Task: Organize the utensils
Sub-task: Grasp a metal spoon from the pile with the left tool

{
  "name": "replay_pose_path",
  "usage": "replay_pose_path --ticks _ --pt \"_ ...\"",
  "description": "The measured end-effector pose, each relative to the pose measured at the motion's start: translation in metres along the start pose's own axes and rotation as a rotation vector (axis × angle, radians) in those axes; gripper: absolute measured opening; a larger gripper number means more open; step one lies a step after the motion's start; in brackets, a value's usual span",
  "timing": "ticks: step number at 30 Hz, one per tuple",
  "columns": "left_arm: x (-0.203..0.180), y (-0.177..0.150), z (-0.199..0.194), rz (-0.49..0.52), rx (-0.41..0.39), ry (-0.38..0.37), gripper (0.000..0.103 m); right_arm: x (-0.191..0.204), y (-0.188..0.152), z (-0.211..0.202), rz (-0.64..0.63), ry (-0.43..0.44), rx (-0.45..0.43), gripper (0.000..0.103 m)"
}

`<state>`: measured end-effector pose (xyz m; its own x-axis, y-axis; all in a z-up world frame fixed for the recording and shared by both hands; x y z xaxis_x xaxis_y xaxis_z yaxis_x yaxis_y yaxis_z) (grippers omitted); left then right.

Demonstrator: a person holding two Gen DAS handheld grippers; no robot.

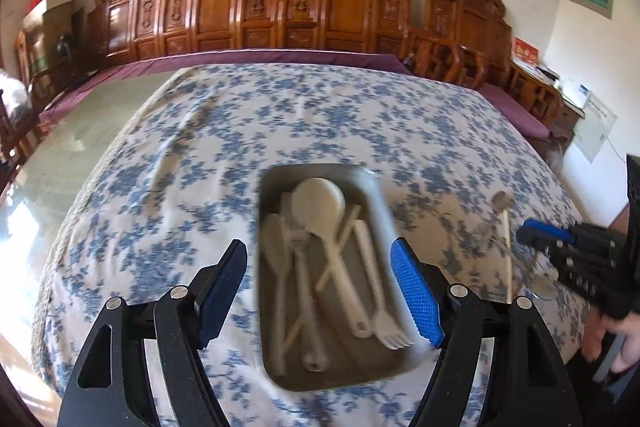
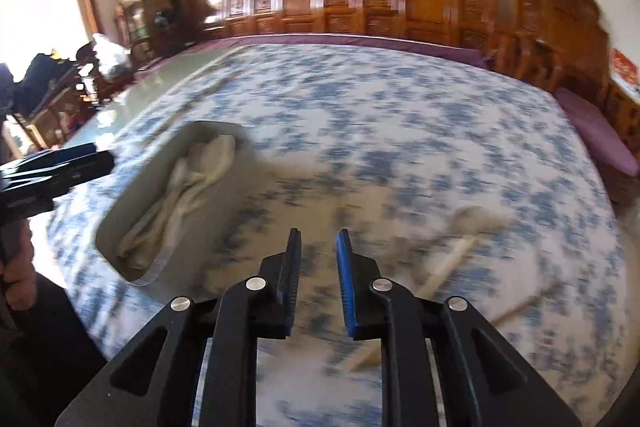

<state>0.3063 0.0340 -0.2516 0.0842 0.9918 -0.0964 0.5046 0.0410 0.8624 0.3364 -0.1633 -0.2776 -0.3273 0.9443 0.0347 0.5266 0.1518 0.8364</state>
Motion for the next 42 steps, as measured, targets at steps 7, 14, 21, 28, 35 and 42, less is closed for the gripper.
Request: replay_pose_path --ticks 7,14,21,28,35,42 --pt "-0.052 -0.009 0.002 0.067 0.014 -0.076 0.071 -0.071 -0.017 -0.004 0.030 -0.117 0.024 0.020" --pt "-0.096 -0.020 0.011 0.110 0.061 -0.157 0.070 -0.106 -0.045 -0.004 0.089 -0.164 0.040 0.032" --pt "-0.146 -0.030 0.047 0.185 0.135 -0.229 0.055 -0.123 -0.055 -0.001 0.140 -0.170 0.050 0.032" --pt "-0.197 -0.032 0.097 0.266 0.211 -0.302 0.037 -0.135 -0.056 -0.004 0.153 -0.169 0.039 0.032" --pt "-0.232 -0.044 0.139 0.307 0.304 -0.349 0.024 -0.154 -0.051 -0.011 0.238 -0.171 0.005 0.032" --pt "-0.249 -0.059 0.161 0.384 0.371 -0.343 0.018 -0.153 -0.047 -0.010 0.251 -0.157 -0.008 0.032"
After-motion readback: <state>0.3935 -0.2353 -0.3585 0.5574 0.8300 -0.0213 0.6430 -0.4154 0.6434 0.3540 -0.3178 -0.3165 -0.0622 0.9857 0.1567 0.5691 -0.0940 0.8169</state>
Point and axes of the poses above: each gripper's, at about its wrist camera, not at the fingertips, and z roughly the way its jaws point, x to its left, y to its top, the point moved 10 cm from there along z, roughly the way its jaws point, and after that the axes turned 14 degrees about -x, right-handed, at the moved point
